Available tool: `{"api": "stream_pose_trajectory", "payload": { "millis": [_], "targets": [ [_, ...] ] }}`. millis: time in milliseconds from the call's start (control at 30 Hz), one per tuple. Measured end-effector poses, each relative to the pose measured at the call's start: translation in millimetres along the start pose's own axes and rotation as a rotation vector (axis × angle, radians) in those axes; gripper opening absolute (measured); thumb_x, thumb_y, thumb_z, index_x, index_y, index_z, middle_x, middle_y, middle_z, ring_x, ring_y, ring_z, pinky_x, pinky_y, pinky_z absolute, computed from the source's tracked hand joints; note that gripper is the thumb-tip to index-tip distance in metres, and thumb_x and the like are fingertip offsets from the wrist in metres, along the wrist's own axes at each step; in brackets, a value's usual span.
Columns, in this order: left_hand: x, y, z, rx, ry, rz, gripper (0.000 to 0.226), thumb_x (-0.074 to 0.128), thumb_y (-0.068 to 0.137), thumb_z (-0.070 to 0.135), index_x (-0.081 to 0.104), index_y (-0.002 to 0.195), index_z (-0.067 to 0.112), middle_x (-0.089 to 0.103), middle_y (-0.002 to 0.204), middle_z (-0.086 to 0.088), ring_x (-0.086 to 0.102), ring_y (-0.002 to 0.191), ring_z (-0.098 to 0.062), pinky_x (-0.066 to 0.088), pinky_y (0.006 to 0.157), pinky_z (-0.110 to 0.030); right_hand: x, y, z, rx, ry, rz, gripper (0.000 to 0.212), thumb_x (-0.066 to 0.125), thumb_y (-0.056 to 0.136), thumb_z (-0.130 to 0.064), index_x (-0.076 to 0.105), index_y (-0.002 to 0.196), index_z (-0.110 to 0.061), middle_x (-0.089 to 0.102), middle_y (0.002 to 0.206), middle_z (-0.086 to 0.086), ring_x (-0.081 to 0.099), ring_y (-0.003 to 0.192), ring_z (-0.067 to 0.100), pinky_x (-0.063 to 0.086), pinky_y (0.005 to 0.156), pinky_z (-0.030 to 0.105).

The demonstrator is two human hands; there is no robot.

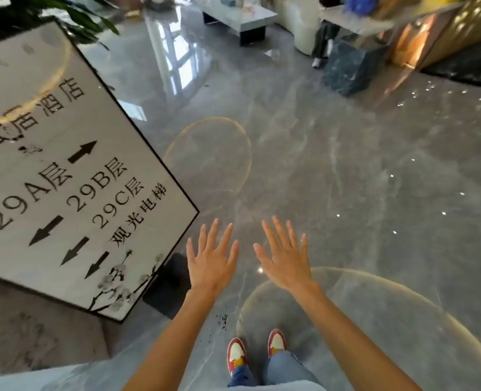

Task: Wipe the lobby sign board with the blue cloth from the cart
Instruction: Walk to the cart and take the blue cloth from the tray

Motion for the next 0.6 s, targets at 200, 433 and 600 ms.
{"api": "stream_pose_trajectory", "payload": {
  "millis": [200,433,600],
  "targets": [
    [14.1,4.1,40.8,0.13,0.048,-0.013,0.06,0.005,0.097,0.066,0.006,0.155,0.047,0.0,0.168,0.01,-0.006,0.154,-0.018,-0.003,0.122,-0.053,-14.3,-26.4,40.5,0.145,0.008,0.068,0.068,0.007,0.097,-0.071,-0.014,0.156,-0.043,-0.022,0.165,-0.015,-0.024,0.152,0.018,-0.014,0.121,0.057],
    [42.0,-10.3,100.2,0.281,0.082,-0.053,0.063,0.0,0.096,0.068,0.005,0.155,0.047,0.0,0.168,0.011,-0.004,0.154,-0.019,-0.002,0.121,-0.054,-22.6,-76.9,98.9,0.293,0.07,0.115,0.07,0.006,0.095,-0.072,-0.01,0.156,-0.044,-0.02,0.165,-0.016,-0.024,0.152,0.016,-0.017,0.119,0.055],
    [58.5,-42.2,148.5,0.396,0.111,-0.1,0.061,0.002,0.097,0.069,0.005,0.155,0.047,-0.001,0.167,0.011,-0.006,0.154,-0.018,-0.008,0.119,-0.052,-29.9,-128.1,138.7,0.395,0.101,0.15,0.068,0.009,0.096,-0.071,-0.011,0.156,-0.044,-0.022,0.164,-0.017,-0.023,0.152,0.016,-0.017,0.118,0.055]
  ]
}}
Point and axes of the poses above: each hand's wrist, its own y-axis towards the middle knuckle, its own x-axis out of the palm, z = x × y, the point moved 4 cm from there along y, towards the middle knuckle
